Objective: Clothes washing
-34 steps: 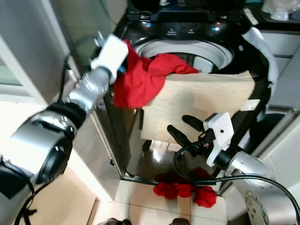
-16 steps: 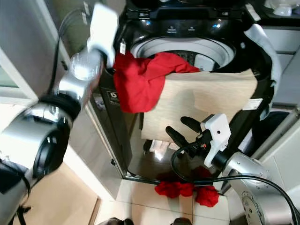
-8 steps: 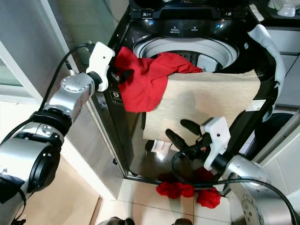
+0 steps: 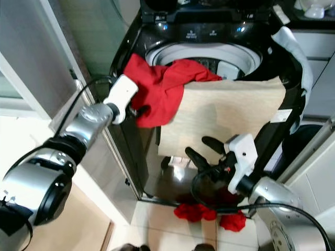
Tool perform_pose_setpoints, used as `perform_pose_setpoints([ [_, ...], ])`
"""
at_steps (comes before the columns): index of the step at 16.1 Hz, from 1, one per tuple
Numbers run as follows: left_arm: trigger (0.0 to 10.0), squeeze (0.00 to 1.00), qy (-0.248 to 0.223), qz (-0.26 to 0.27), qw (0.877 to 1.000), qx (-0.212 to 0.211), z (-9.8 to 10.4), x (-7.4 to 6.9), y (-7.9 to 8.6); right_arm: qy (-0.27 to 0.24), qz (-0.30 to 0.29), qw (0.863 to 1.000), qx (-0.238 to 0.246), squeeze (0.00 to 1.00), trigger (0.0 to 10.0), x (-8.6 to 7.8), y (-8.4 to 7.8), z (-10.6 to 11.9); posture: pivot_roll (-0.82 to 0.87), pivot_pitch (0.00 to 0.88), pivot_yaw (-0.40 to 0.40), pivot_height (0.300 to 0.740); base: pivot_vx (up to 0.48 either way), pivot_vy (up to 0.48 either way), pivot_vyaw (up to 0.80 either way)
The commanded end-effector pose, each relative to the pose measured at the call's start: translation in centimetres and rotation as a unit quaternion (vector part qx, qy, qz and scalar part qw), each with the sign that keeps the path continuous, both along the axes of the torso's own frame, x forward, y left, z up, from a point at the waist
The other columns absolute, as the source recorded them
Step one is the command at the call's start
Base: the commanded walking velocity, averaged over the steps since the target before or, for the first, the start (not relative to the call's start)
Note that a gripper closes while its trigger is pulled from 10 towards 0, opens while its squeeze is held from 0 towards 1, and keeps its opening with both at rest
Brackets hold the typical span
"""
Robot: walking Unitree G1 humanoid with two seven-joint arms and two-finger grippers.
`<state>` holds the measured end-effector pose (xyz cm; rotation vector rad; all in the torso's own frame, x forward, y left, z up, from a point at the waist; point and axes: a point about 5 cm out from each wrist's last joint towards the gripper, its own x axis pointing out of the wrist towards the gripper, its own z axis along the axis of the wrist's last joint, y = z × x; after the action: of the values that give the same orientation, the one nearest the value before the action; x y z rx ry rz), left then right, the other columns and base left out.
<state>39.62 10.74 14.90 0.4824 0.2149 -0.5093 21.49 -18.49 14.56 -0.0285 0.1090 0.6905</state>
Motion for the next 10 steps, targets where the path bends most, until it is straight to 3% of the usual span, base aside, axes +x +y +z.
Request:
perform_pose_setpoints([
  [1,10.0,0.0,-0.025,0.016,0.999,0.039,0.1,0.2,0.5,-0.014,-0.002,1.0,0.0,0.41,10.0,-0.2,0.1,0.6,-0.35,0.0,0.152,0.74,0.0,0.0,0.0],
  [2,10.0,0.0,-0.041,0.021,0.997,0.062,0.3,0.3,0.3,-0.013,-0.004,1.0,0.0,0.41,10.0,-0.4,0.1,0.6,-0.36,0.0,0.154,0.74,0.0,0.0,0.0],
  [7,10.0,0.0,-0.097,0.036,0.99,0.1,0.8,0.4,-1.8,-0.013,-0.01,1.0,-0.001,0.41,10.0,-0.6,0.0,0.6,-0.37,0.0,0.158,0.74,0.0,0.0,0.0],
  [10,10.0,0.0,-0.214,0.057,0.97,0.102,3.4,0.7,-4.1,-0.017,-0.009,1.0,-0.003,0.41,10.0,-0.3,0.2,0.7,-0.37,0.0,0.156,0.74,0.0,0.0,0.0],
])
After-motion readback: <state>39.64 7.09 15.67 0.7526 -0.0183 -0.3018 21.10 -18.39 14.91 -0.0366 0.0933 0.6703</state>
